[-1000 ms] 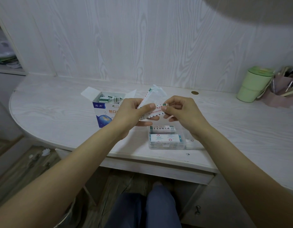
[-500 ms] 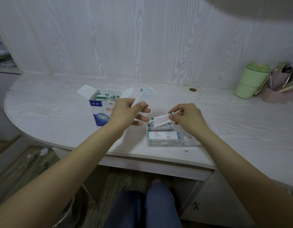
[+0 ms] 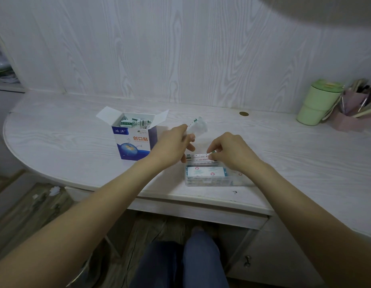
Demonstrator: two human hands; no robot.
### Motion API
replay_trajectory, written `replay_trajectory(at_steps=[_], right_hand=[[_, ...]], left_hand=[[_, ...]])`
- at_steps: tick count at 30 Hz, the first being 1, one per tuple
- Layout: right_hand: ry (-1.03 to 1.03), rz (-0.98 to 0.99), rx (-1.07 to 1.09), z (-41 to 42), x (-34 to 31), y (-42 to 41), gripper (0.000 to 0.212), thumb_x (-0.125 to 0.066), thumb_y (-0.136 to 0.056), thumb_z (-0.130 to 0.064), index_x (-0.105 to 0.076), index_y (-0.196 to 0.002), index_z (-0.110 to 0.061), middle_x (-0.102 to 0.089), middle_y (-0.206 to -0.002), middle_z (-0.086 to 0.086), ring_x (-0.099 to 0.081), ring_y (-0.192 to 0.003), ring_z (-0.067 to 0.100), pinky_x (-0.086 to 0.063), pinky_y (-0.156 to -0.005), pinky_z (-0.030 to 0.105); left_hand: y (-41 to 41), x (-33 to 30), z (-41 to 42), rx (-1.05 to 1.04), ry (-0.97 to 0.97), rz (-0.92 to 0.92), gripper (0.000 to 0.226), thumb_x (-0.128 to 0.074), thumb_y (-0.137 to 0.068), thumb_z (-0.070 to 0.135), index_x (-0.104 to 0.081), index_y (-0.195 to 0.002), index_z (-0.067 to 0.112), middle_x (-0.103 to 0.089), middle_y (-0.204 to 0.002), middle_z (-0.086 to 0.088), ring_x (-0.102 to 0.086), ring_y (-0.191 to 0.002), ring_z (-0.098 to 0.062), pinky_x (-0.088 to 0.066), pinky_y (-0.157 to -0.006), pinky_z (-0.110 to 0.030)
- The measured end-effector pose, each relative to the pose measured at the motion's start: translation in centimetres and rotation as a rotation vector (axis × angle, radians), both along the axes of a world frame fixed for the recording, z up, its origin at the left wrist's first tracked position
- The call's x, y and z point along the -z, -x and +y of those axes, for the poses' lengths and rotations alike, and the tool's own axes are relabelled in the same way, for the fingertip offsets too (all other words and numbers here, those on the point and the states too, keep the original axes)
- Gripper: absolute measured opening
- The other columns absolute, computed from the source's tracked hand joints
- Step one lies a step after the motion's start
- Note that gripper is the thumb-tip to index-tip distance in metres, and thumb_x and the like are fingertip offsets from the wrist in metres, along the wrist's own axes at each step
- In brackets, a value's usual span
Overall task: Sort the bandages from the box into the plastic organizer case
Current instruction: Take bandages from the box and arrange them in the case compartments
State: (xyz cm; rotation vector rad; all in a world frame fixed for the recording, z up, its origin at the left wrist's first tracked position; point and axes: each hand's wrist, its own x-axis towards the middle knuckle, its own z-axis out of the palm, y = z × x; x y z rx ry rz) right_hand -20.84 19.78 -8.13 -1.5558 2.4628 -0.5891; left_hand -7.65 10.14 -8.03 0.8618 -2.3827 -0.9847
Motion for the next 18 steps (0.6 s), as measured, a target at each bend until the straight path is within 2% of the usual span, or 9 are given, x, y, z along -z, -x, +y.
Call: replay_trajectory(at_steps=[3, 6, 9, 12, 15, 18], right_hand=[[-0.012, 0.004, -0.02, -0.1, -0.04, -0.04, 0.011, -0.067, -0.086, -0.014, -0.073, -0.096, -0.014, -0.063, -0.085, -0.002, -0.054, -0.077, 0.011, -0.039, -0.067, 0.024], [-0.025, 0.019, -0.017, -0.19, 0.07, -0.06, 0.01, -0.068, -0.085, -0.013, -0.074, -0.093, -0.014, -0.069, -0.089, 0.001, -0.061, -0.083, 0.015, -0.049, -0.071, 0.029], [-0.048, 0.054, -0.005, -0.42, 0.2, -0.17, 0.011, -0.068, -0.084, -0.012, -0.075, -0.091, -0.014, -0.072, -0.091, 0.003, -0.065, -0.085, 0.019, -0.055, -0.079, 0.037], [-0.061, 0.107, 0.003, -0.7, 0.36, -0.08, 0.013, -0.066, -0.083, -0.009, -0.077, -0.088, -0.015, -0.073, -0.089, 0.003, -0.065, -0.082, 0.019, -0.056, -0.078, 0.039], [-0.065, 0.057, -0.027, -0.82, 0.24, 0.1, 0.012, -0.067, -0.083, -0.008, -0.077, -0.089, -0.012, -0.073, -0.091, 0.003, -0.065, -0.081, 0.015, -0.056, -0.076, 0.031], [-0.049, -0.034, -0.051, -0.54, -0.35, 0.18, 0.013, -0.069, -0.084, -0.009, -0.076, -0.095, -0.009, -0.073, -0.096, 0.002, -0.063, -0.083, 0.012, -0.049, -0.071, 0.021]], left_hand=[[0.24, 0.03, -0.14, 0.04, 0.093, -0.072, 0.018, -0.037, -0.102, 0.021, -0.045, -0.089, 0.011, -0.069, -0.095, -0.007, -0.053, -0.043, -0.012, -0.04, -0.04, -0.013], [0.31, 0.32, -0.35, 0.066, 0.14, -0.145, 0.019, -0.036, -0.102, 0.021, -0.042, -0.086, 0.015, -0.07, -0.091, -0.008, -0.053, -0.041, -0.013, -0.037, -0.042, -0.017], [0.33, 0.66, -0.55, 0.065, 0.137, -0.149, 0.021, -0.036, -0.102, 0.02, -0.04, -0.082, 0.017, -0.07, -0.089, -0.009, -0.052, -0.039, -0.01, -0.035, -0.038, -0.012], [0.18, 0.55, -0.58, 0.068, 0.126, -0.127, 0.025, -0.036, -0.102, 0.02, -0.039, -0.077, 0.02, -0.069, -0.089, -0.01, -0.053, -0.041, -0.012, -0.036, -0.038, -0.011], [-0.02, 0.41, -0.51, 0.085, 0.122, -0.124, 0.028, -0.036, -0.102, 0.02, -0.037, -0.074, 0.023, -0.069, -0.092, -0.01, -0.055, -0.042, -0.012, -0.039, -0.039, -0.013], [-0.27, 0.37, -0.38, 0.084, 0.143, -0.112, 0.027, -0.037, -0.102, 0.021, -0.038, -0.075, 0.023, -0.068, -0.095, -0.005, -0.058, -0.044, -0.016, -0.044, -0.047, -0.02]])
